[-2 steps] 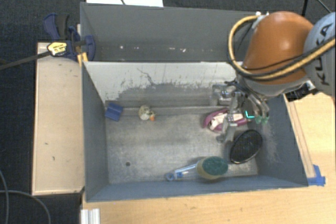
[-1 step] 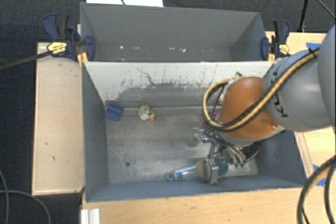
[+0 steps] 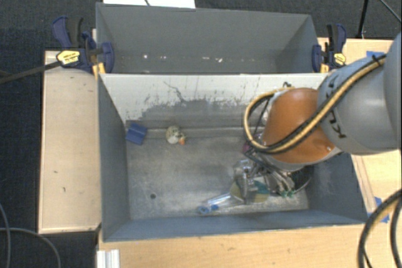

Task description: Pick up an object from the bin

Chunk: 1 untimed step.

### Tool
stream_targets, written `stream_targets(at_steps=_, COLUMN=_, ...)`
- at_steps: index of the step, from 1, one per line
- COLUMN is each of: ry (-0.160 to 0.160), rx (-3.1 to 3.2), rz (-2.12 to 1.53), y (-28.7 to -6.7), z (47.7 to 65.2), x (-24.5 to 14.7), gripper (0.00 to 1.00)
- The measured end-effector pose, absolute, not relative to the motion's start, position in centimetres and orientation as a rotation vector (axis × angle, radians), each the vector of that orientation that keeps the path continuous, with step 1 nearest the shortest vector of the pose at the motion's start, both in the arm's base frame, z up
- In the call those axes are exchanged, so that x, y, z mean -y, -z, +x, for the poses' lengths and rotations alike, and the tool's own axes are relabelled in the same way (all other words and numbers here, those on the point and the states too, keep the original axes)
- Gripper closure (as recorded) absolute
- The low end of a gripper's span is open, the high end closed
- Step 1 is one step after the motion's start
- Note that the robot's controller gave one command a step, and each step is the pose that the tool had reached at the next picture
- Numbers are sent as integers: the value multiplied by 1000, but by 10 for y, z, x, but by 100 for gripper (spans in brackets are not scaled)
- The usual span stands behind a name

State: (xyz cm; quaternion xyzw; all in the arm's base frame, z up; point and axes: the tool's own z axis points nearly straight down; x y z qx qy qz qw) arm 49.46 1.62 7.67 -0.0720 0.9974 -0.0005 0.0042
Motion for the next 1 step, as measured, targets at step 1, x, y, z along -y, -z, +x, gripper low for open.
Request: stream_targets(at_steps=1, ry=1, rx=-3124, rz=-225, y=-74, z=494, x=-16, gripper=0)
